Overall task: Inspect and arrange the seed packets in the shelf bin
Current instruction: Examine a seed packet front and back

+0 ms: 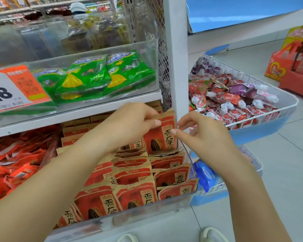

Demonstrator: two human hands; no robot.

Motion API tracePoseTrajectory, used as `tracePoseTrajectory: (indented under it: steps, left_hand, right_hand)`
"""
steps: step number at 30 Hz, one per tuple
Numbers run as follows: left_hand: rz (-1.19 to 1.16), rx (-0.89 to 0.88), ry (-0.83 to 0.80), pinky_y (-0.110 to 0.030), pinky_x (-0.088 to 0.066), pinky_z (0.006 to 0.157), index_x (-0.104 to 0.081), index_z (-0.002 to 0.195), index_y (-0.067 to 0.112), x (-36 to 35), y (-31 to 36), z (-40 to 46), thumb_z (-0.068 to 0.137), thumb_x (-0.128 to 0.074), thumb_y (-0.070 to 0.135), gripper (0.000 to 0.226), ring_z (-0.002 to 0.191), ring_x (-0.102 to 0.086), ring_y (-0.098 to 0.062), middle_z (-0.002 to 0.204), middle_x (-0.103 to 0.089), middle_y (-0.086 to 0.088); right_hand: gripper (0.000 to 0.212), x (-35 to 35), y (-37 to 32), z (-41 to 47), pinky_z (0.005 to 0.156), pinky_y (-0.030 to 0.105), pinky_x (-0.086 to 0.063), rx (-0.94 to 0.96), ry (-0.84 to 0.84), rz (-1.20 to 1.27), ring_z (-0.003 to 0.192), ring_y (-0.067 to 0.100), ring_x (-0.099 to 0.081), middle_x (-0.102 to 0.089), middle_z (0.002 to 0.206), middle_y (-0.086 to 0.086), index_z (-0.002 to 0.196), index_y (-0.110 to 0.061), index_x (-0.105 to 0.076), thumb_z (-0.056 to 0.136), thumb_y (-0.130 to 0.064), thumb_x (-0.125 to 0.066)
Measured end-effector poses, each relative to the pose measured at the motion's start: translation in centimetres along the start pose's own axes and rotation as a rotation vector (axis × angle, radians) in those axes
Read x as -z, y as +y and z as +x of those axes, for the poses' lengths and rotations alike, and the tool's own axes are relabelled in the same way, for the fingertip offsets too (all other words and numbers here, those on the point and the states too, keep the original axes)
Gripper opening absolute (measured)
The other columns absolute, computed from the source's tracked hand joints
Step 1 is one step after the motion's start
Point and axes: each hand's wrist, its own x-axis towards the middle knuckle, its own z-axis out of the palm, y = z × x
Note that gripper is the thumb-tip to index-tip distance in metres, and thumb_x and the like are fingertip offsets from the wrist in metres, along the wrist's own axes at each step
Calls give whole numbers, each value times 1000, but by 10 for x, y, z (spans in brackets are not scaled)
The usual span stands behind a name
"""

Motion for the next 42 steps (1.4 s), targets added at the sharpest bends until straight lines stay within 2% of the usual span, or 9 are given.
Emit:
tracePoseTrajectory:
  steps: [4,8,10,13,18,27,30,36,42]
  left_hand:
    - [-18,-179,231,-32,-48,64,-68,76,29,37,21,-21,95,-59,38,23,62,-60,-8,65,-66,6]
    - [-404,-278,423,-45,-57,71,-69,88,19,51,30,-26,87,-64,34,16,72,-70,-18,76,-73,-1]
    - [-665,-243,463,-37,-60,68,-64,96,21,42,29,-24,90,-69,21,8,72,-70,-11,78,-73,4]
    - [-913,-102,352,-22,-57,64,-59,115,21,18,18,-28,91,-64,17,25,83,-72,-7,98,-75,7]
    - [-1022,-29,156,-19,-56,80,-61,120,25,-24,-3,-50,86,-59,30,34,93,-72,-8,101,-76,9]
    - [-1206,-21,280,-19,-56,69,-66,115,21,-35,-18,-67,86,-55,32,33,85,-75,-15,94,-77,1]
    - [-1277,66,321,-18,-54,59,-67,108,15,-40,-23,-71,85,-54,35,34,74,-75,-16,86,-77,-2]
    - [-1331,84,287,-19,-53,54,-66,104,12,-42,-25,-73,82,-55,35,34,67,-73,-15,82,-77,-4]
    - [-1287,100,289,-20,-55,55,-66,103,16,-41,-32,-74,82,-54,39,33,68,-74,-15,81,-77,-2]
  right_hand:
    - [42,-1,-3,-3,92,31,-48,46,48,238,108,1,-57,-62,113,-20,114,-36,-51,80,-46,-74]
    - [32,4,-16,-8,80,21,-53,144,134,621,95,2,-67,-71,101,-17,110,-32,-60,82,-35,-74]
    - [32,8,-20,-10,76,18,-53,148,210,703,91,2,-68,-73,99,-15,108,-29,-61,79,-35,-74]
    - [35,8,-21,-12,72,22,-56,36,169,799,88,8,-71,-75,96,-9,108,-23,-64,75,-35,-68]
    - [35,-3,-27,-16,62,24,-56,-74,25,855,74,16,-73,-77,87,3,105,-14,-67,77,-33,-76]
    - [33,-12,-39,-25,51,20,-49,-72,-53,774,59,12,-65,-71,70,4,80,-18,-75,88,-47,-61]
    - [30,-11,-36,-23,40,21,-40,-70,-34,743,50,12,-59,-71,74,8,87,-26,-77,84,-44,-53]
    - [31,-21,-38,-30,41,20,-39,-59,-61,761,45,9,-54,-64,57,-2,68,-30,-73,84,-42,-49]
    - [30,-31,-40,-30,46,28,-45,-65,-50,777,49,21,-60,-68,65,11,81,-23,-75,85,-42,-51]
